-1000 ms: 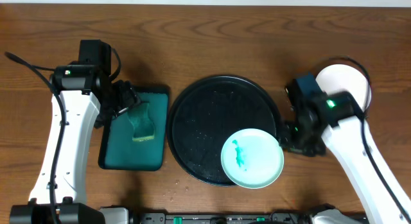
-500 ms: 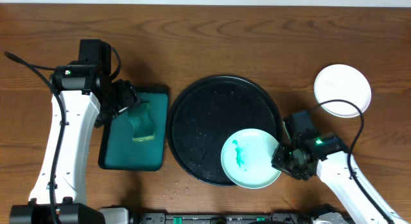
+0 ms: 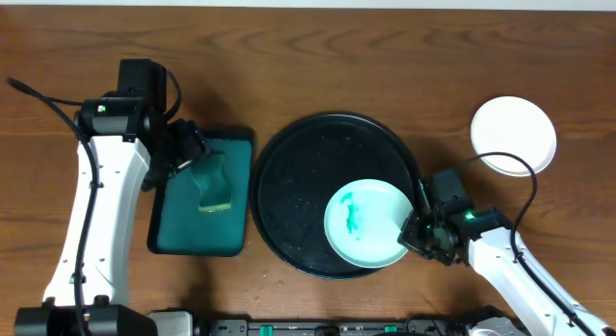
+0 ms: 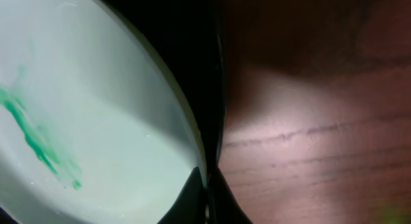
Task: Clean dirty plates on tray and stack at the side
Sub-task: 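Grip the stained pale green plate rim and slide it to tray center, then grasp the sponge with the left gripper and bring it to the plate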
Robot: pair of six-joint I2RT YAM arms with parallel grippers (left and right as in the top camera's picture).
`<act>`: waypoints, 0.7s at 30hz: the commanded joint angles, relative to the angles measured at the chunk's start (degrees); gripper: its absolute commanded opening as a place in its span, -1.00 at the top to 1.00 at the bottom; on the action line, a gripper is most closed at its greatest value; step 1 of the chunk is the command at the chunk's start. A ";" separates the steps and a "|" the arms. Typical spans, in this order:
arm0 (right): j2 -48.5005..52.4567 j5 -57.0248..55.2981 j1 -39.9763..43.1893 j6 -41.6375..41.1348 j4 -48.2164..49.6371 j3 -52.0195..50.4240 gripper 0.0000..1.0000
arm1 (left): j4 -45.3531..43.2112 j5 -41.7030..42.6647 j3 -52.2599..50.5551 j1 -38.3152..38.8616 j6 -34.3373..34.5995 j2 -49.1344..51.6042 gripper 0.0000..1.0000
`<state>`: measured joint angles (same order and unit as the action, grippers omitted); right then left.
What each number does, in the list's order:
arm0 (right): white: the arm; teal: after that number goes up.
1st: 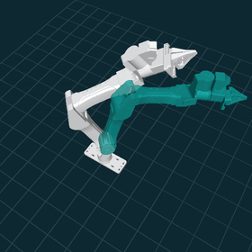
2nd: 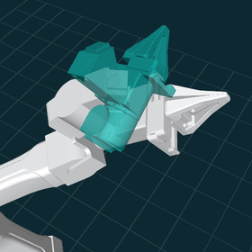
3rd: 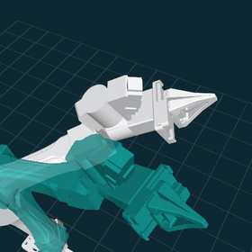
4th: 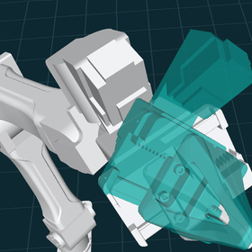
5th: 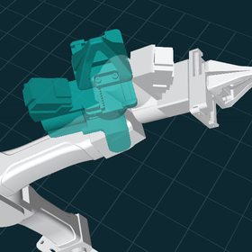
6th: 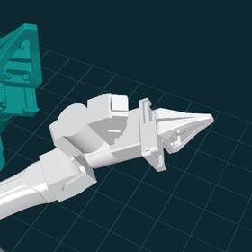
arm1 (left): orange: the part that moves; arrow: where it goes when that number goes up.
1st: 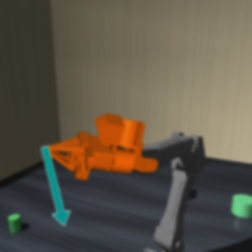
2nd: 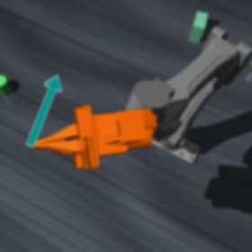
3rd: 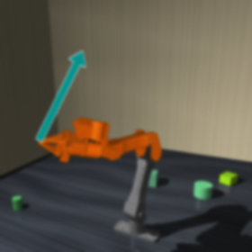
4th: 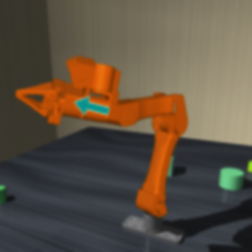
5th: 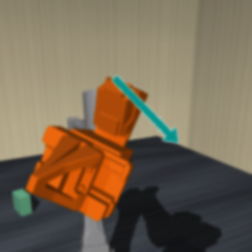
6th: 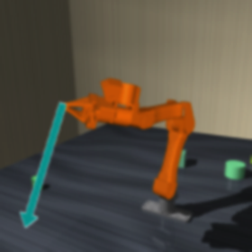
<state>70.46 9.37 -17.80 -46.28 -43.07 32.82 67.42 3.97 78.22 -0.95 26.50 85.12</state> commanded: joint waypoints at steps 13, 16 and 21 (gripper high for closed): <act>15.58 6.12 -0.09 15.08 15.10 9.05 0.97 | -1.27 -0.33 -2.62 0.09 -1.64 2.27 -0.33; 19.69 5.53 -0.07 17.00 15.61 11.72 0.98 | -1.14 -0.31 -4.26 0.09 -1.64 3.50 -0.28; 22.56 4.59 -0.07 18.12 15.39 16.57 0.97 | -1.60 -0.31 -7.43 0.20 -1.64 6.12 -0.19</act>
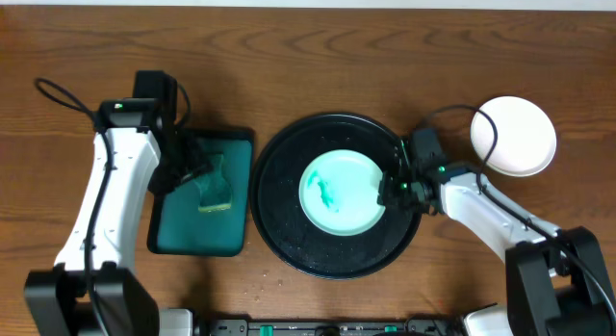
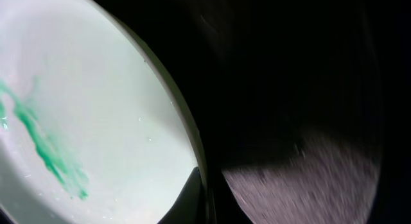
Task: Clean dirty plates on tray and stack at the side
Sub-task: 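Grasp the sponge with the left gripper and bring it to the plate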
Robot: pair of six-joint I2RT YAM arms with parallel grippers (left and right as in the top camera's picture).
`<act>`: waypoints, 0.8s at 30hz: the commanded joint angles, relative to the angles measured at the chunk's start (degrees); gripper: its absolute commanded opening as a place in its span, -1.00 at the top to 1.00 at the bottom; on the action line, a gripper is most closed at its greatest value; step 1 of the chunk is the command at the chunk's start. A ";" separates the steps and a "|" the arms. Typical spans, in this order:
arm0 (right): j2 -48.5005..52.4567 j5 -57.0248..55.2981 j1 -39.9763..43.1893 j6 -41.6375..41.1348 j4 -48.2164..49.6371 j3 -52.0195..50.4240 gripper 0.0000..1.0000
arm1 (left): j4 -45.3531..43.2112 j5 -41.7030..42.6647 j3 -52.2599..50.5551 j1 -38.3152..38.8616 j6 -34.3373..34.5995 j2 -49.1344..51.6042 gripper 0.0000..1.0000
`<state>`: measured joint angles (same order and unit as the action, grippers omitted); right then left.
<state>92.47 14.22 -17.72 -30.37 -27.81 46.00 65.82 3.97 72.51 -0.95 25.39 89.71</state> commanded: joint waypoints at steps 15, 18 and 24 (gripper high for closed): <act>0.94 -0.66 -0.39 2.19 -1.86 6.38 0.98 | -9.42 0.90 -4.59 8.48 3.21 14.40 0.05; 2.36 -0.68 -0.37 2.21 -1.90 6.34 0.98 | -9.60 -0.31 -4.59 8.00 3.48 15.78 0.07; 7.17 -0.63 -0.37 2.43 -0.87 6.34 0.98 | -9.92 -2.93 -4.57 7.65 3.65 15.72 0.04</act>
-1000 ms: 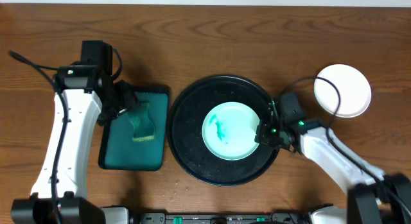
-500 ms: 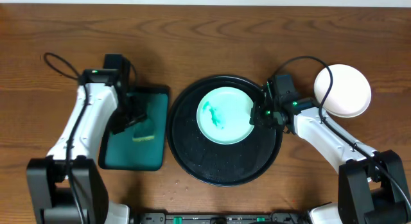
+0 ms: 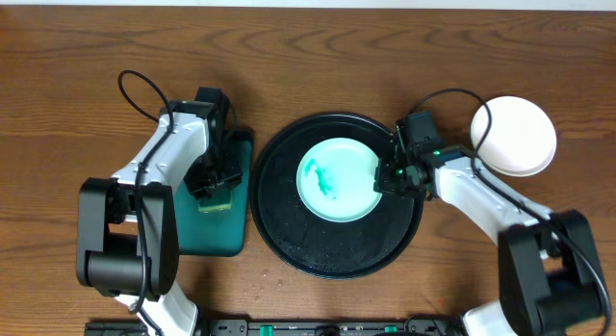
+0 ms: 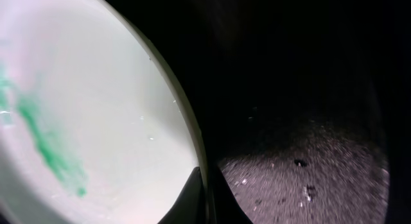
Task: Clean dirty plates on tray and stack at the side
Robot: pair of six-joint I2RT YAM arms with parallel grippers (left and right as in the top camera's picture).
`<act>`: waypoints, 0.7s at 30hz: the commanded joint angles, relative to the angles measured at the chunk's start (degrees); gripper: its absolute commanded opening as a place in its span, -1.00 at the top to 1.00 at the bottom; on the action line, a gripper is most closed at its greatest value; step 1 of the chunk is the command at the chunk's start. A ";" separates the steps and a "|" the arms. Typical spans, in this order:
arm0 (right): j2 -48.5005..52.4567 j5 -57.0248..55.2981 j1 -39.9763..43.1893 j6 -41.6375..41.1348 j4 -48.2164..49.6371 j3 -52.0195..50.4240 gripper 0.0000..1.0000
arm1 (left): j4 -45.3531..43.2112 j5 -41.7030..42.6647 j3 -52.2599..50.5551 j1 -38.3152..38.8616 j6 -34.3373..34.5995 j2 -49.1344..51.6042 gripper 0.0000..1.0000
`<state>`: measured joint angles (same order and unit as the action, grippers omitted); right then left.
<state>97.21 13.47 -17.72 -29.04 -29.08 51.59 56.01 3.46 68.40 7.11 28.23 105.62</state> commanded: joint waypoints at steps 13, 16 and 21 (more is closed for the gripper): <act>5.25 0.11 -0.37 1.70 1.44 0.74 0.98 | -4.17 -2.89 -0.42 -0.39 0.48 -0.83 0.18; 5.25 0.13 -0.37 1.70 1.14 0.74 0.98 | -5.64 -3.48 -0.42 -0.39 0.50 -0.83 0.22; 5.25 0.17 -0.37 1.73 0.81 0.74 0.98 | -6.10 -7.48 -0.42 -0.39 0.52 -0.81 0.42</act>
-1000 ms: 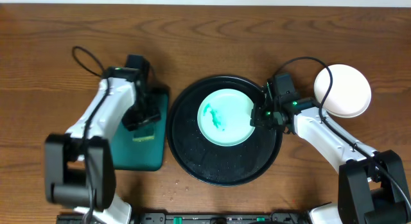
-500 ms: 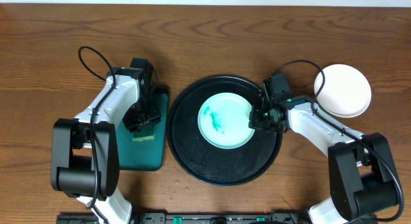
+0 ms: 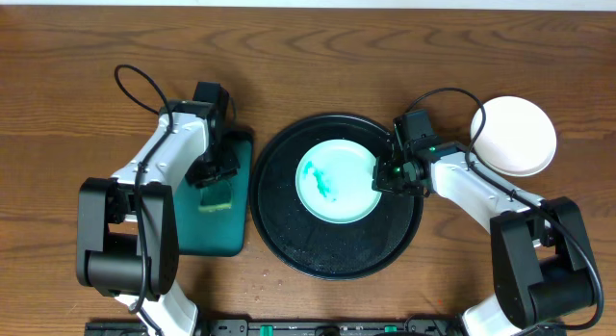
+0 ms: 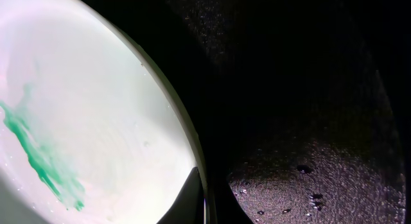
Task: Clean dirty plates on tray and stack at the side
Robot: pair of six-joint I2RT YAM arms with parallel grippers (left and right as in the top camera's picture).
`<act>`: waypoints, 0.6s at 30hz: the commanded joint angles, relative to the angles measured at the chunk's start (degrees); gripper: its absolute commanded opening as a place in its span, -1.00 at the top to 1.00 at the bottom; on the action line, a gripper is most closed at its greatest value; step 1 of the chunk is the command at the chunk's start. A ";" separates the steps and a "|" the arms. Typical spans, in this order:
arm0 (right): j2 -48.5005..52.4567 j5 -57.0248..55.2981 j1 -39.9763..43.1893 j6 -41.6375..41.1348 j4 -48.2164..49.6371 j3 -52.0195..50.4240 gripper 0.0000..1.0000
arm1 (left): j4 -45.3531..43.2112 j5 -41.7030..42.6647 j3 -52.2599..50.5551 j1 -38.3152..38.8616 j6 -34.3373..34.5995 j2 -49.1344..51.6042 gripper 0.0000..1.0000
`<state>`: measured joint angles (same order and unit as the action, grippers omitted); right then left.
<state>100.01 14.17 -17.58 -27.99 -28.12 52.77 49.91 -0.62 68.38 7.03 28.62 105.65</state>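
Observation:
A pale green plate (image 3: 337, 179) with a green smear (image 4: 38, 156) lies in the far half of the round black tray (image 3: 318, 249). My right gripper (image 3: 383, 177) is shut on the plate's right rim; in the right wrist view the rim (image 4: 186, 134) runs down between the two fingers (image 4: 192, 198). A clean white plate (image 3: 515, 136) sits on the table at the far right. My left gripper (image 3: 212, 168) hangs over the far end of a yellow-green sponge (image 3: 218, 197) on the teal tray (image 3: 192, 230). Its jaws are hidden under the wrist.
Water drops dot the black tray's floor (image 4: 308, 179). Cables loop from both arms over the wooden table (image 3: 308, 57). The teal tray stands right against the black tray's left edge.
My left gripper has shifted slightly toward the far edge of the teal tray, baring more of the sponge. The plate and my right gripper are where they were.
First my right gripper held the smeared plate at the black tray's near right edge, and my left gripper was at the teal tray's far left. Then the plate was at the tray's middle, later in its far half. My left gripper came over the sponge.

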 commanded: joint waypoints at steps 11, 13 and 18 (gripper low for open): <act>2.45 -0.15 -0.50 0.90 -1.03 -0.44 0.98 | -0.74 -4.20 -0.68 -0.31 0.15 -0.72 0.11; 2.45 -0.15 -0.50 0.96 -1.42 -0.44 0.98 | -0.98 -4.15 -0.81 -0.31 0.15 -0.37 0.11; 2.45 -0.13 -0.50 1.31 -1.88 -0.44 0.98 | -1.07 -4.13 -0.83 -0.31 0.15 1.22 0.53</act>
<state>100.14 14.22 -17.58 -27.68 -28.91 53.10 48.93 -3.46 68.36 6.96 28.56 105.67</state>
